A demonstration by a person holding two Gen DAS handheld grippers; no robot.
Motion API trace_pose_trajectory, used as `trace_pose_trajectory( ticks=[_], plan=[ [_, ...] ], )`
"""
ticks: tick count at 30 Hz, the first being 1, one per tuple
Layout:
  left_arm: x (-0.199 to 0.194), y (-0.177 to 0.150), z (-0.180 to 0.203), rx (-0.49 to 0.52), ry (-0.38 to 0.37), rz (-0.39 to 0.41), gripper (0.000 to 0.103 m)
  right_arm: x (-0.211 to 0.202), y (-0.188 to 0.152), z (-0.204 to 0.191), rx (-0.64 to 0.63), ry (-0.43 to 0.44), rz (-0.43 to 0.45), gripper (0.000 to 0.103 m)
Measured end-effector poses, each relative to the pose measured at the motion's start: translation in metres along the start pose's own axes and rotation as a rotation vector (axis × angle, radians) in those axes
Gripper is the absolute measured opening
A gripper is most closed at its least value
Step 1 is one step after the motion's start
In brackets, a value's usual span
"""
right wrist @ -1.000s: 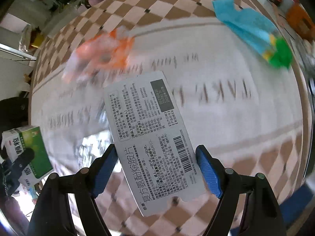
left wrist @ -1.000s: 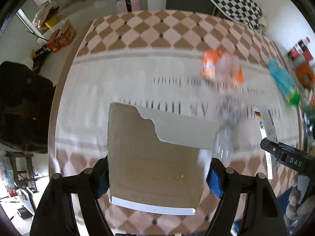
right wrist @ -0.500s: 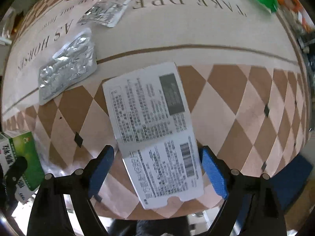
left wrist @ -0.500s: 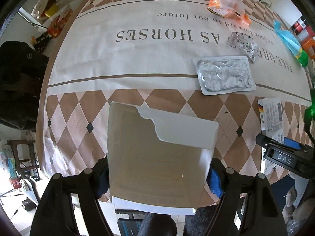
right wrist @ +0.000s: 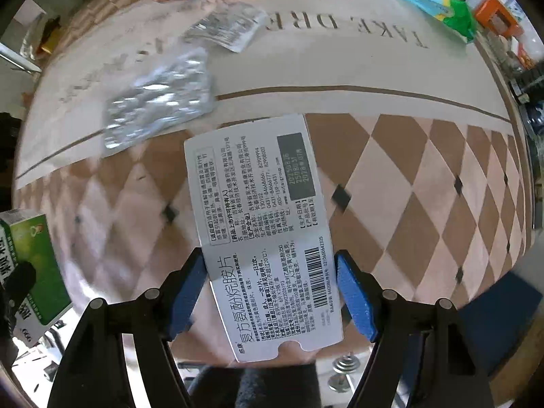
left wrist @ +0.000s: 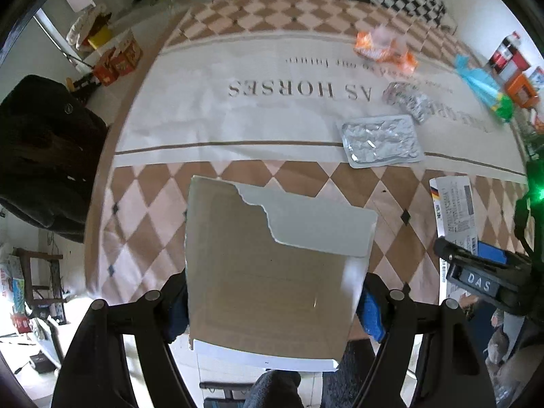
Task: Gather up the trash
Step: 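Carry lid and leaflet to the bin and open both tools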
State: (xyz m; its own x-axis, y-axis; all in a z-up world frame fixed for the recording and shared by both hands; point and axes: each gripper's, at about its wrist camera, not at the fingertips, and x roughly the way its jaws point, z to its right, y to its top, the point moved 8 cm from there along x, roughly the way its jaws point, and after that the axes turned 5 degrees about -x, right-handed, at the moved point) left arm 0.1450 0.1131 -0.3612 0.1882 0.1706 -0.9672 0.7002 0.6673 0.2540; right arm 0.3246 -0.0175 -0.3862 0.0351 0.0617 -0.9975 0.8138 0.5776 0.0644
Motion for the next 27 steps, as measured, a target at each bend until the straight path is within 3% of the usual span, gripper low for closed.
trace_pose_trajectory(
  ticks=[8, 10, 14, 17, 20, 27],
  plan=[
    [-0.066, -0.043, -0.034, 0.039, -0.068, 0.107, 0.076, -0.091, -0.092, -0.047, 0.027, 0.089, 0.144, 0.077],
    [-0.075, -0.062, -0.041, 0.045, -0.081, 0.095, 0.076, -0.099, -0.121, -0.055, 0.030, 0.121, 0.136, 0.077],
    [-0.069, -0.109, -0.054, 0.015, -0.123, 0.009, 0.076, -0.077, -0.182, -0.064, 0.027, 0.178, 0.051, 0.077],
    [-0.043, -0.152, -0.062, -0.022, -0.131, -0.084, 0.076, -0.040, -0.223, -0.067, 0.034, 0.201, -0.043, 0.077],
    [0.008, -0.194, -0.067, -0.066, -0.137, -0.200, 0.076, 0.016, -0.255, -0.067, 0.030, 0.207, -0.139, 0.077],
    [0.186, -0.260, -0.071, -0.154, -0.144, -0.369, 0.076, 0.189, -0.295, -0.063, 0.045, 0.218, -0.295, 0.077]
  ],
)
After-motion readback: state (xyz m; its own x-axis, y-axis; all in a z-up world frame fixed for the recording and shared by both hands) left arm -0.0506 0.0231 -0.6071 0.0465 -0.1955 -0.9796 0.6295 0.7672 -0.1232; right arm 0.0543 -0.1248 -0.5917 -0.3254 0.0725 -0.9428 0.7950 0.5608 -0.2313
